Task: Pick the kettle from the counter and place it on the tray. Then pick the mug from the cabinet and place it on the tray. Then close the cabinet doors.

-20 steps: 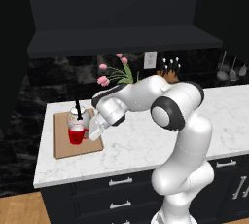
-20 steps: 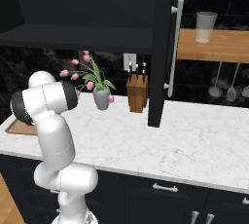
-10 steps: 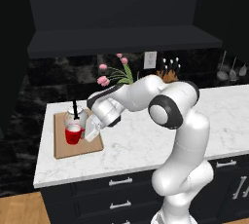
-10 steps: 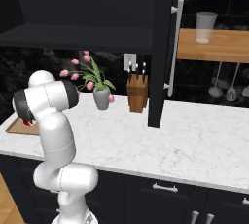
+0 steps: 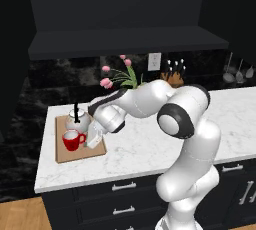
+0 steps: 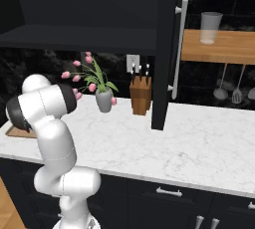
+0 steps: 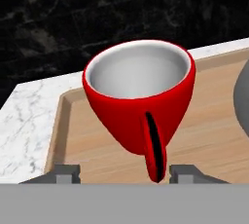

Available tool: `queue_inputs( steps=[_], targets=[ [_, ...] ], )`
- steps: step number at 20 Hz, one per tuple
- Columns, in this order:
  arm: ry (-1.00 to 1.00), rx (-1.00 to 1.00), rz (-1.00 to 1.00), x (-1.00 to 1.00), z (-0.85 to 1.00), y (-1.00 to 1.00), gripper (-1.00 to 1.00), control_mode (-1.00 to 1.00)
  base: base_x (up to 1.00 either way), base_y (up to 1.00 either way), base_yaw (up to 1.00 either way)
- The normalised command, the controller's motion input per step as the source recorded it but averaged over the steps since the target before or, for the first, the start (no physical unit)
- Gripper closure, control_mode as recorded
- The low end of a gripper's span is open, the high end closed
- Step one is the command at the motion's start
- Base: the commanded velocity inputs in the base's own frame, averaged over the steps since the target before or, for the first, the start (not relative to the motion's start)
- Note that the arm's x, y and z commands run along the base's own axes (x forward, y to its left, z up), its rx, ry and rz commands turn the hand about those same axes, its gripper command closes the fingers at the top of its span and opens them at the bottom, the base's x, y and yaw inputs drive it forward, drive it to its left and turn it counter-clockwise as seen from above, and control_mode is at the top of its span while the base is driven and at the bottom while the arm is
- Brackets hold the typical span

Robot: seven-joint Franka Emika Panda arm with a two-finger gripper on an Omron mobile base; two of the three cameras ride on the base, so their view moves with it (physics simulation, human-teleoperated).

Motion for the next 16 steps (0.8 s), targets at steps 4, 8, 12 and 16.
queue_inputs(
  steps=[4, 8, 12, 16],
  targets=[
    [0.00, 0.00, 0.00, -0.21, 0.06, -0.20, -1.00, -1.00, 0.00, 0.00, 0.00],
    [0.00, 0.00, -0.02, -0.41, 0.28, -0.24, -1.00, -1.00, 0.00, 0.00, 0.00],
    [0.00, 0.00, -0.12, -0.58, 0.54, -0.10, -1.00, -1.00, 0.00, 0.00, 0.00],
    [0.00, 0.00, -0.08, -0.59, 0.68, -0.06, -1.00, -1.00, 0.00, 0.00, 0.00]
  ],
)
